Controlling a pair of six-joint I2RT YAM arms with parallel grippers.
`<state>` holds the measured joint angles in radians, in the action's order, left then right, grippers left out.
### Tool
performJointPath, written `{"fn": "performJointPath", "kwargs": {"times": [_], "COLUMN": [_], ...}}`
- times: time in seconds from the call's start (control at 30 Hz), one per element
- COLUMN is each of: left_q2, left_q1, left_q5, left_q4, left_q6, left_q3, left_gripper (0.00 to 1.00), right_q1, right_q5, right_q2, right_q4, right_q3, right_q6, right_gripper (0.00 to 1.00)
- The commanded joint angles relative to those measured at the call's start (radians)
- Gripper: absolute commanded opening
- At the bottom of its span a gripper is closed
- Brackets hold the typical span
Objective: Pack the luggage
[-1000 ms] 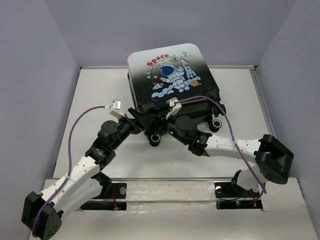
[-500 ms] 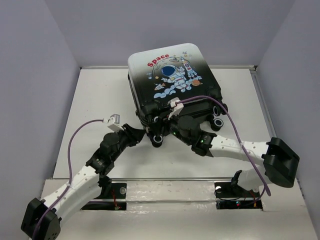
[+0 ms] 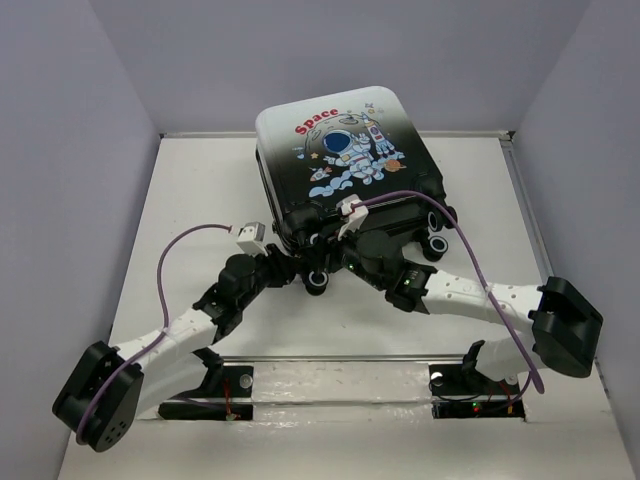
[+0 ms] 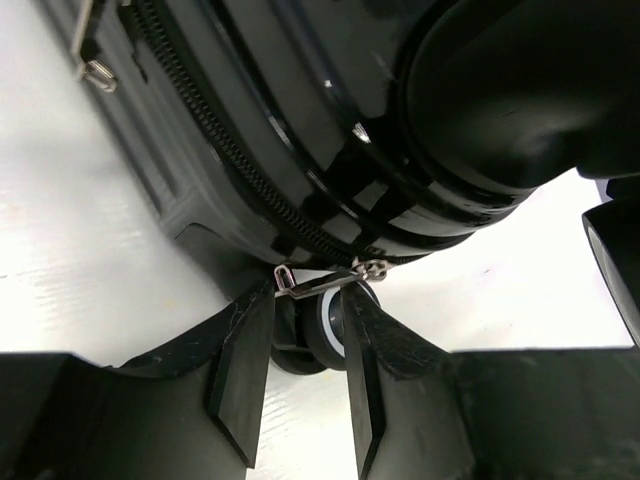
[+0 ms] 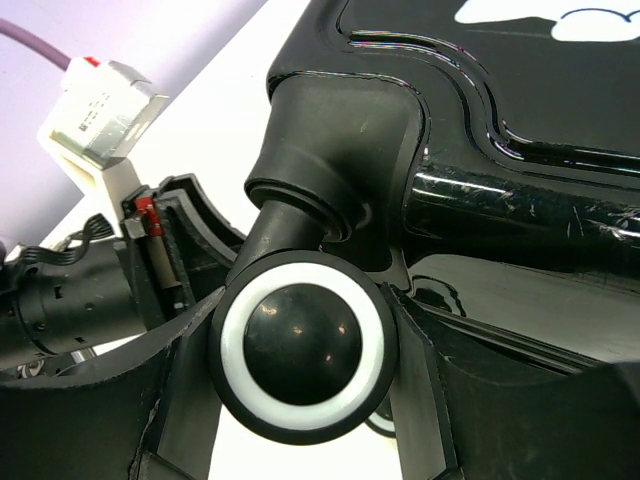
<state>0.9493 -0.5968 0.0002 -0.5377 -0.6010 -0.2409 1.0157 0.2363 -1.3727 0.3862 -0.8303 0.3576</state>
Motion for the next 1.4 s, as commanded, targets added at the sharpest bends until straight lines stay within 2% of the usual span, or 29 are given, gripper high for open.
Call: {"fn": "performJointPath", "kwargs": {"times": [0.0, 0.17, 0.4, 0.47, 0.5, 0.53, 0.57, 0.6, 0.77, 1.0, 1.23, 1.37], "left_q2": [0.061, 0.108, 0.106, 0.112, 0.118, 0.121, 0.124, 0.129, 0.117, 0.069, 0.048, 0.086], "left_q1": [-0.009, -0.014, -0.015, -0.015, -0.015, -0.015, -0.015, -0.015, -0.015, -0.014, 0.064, 0.162], "left_q5": [-0.005, 0.061, 0.034, 0.006, -0.050, -0.075, -0.101, -0.130, -0.304, -0.446, -0.448, -0.388], "left_q4": [-0.145, -0.173, -0.182, -0.176, -0.157, -0.139, -0.121, -0.082, 0.025, 0.151, 0.199, 0.176], "left_q6": [0.089, 0.109, 0.142, 0.147, 0.145, 0.144, 0.136, 0.129, 0.064, 0.038, 0.021, 0.027], "left_q3": [-0.060, -0.081, -0.101, -0.121, -0.129, -0.145, -0.155, -0.159, -0.170, -0.147, -0.136, -0.205], "left_gripper": [0.44, 0.44, 0.45, 0.33, 0.20, 0.13, 0.07, 0.06, 0.06, 0.06, 0.06, 0.06], "right_q1": [-0.011, -0.011, -0.011, -0.011, -0.011, -0.011, -0.011, -0.011, -0.011, -0.011, -0.011, -0.011], "right_q5": [0.012, 0.008, -0.002, -0.012, -0.017, -0.023, -0.025, -0.025, -0.041, -0.028, -0.032, -0.106], "right_q2": [0.057, 0.050, 0.052, 0.052, 0.055, 0.055, 0.058, 0.061, 0.104, 0.214, 0.440, 0.465], "right_q4": [0.091, 0.091, 0.097, 0.105, 0.106, 0.109, 0.109, 0.109, 0.108, 0.048, -0.104, -0.162], "right_q3": [-0.050, -0.049, -0.040, -0.033, -0.026, -0.018, -0.012, -0.006, 0.054, 0.129, 0.226, 0.212], "right_q6": [0.000, 0.003, 0.009, 0.014, 0.017, 0.020, 0.021, 0.024, 0.043, 0.049, 0.050, 0.047], "right_gripper": [0.07, 0.07, 0.07, 0.07, 0.07, 0.07, 0.07, 0.07, 0.07, 0.07, 0.07, 0.07]}}
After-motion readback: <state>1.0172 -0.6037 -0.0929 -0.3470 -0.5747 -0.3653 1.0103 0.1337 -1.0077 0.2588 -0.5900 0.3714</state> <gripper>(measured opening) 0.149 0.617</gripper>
